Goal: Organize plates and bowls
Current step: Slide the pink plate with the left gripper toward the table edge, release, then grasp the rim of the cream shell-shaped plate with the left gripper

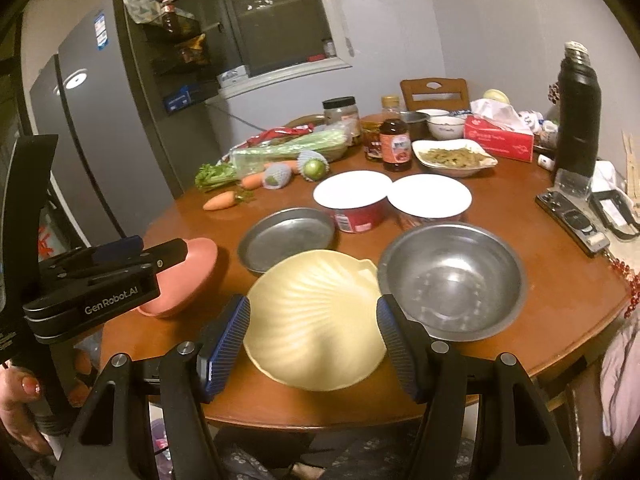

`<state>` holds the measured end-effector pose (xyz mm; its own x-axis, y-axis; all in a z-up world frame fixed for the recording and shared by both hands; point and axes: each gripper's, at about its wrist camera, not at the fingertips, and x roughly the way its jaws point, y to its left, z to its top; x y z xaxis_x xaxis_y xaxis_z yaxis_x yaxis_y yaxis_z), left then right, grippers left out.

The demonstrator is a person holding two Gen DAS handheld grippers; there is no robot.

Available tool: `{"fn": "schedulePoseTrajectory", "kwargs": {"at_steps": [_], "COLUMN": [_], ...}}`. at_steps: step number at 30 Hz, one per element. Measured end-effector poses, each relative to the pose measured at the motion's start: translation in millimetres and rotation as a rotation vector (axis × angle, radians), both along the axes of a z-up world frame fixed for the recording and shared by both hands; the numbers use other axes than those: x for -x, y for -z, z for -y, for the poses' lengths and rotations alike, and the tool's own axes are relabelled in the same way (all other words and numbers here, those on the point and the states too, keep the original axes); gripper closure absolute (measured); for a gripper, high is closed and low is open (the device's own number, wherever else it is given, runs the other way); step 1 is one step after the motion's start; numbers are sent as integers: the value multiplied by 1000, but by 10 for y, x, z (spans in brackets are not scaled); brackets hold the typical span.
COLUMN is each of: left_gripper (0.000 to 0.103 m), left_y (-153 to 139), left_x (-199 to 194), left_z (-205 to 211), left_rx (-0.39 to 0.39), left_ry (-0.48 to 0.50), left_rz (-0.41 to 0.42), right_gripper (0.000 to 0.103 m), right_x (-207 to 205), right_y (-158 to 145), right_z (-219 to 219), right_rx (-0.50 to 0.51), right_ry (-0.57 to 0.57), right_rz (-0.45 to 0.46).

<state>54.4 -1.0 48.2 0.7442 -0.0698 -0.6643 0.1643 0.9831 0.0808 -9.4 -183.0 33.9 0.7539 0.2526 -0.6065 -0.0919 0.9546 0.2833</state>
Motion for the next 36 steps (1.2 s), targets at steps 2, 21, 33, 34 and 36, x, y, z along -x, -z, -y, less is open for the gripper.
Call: {"fn": "schedulePoseTrajectory", "kwargs": {"at_steps": [2, 21, 33, 34, 36], "left_gripper": [42, 42, 42, 42, 42], "left_y": [23, 396, 757, 786, 820], "left_x": [-6, -187, -322, -332, -347], "left_z": [32, 172, 303, 313, 320], "left_rx": [-4, 50, 87, 87, 85], "left_ry": [5, 56, 66, 65, 59], "left_rz": [-7, -109, -193, -199, -205], "right_gripper": [35, 35, 35, 35, 35], "right_x": [2, -95, -273, -295, -335], "right_y": [23, 496, 724, 733, 749], "right_z": [30, 189, 229, 234, 240], "right_rx": [-2, -19, -39, -40, -36], "right_ry": [5, 33, 43, 42, 40], "right_rz": [-8, -138, -192, -190, -190]}}
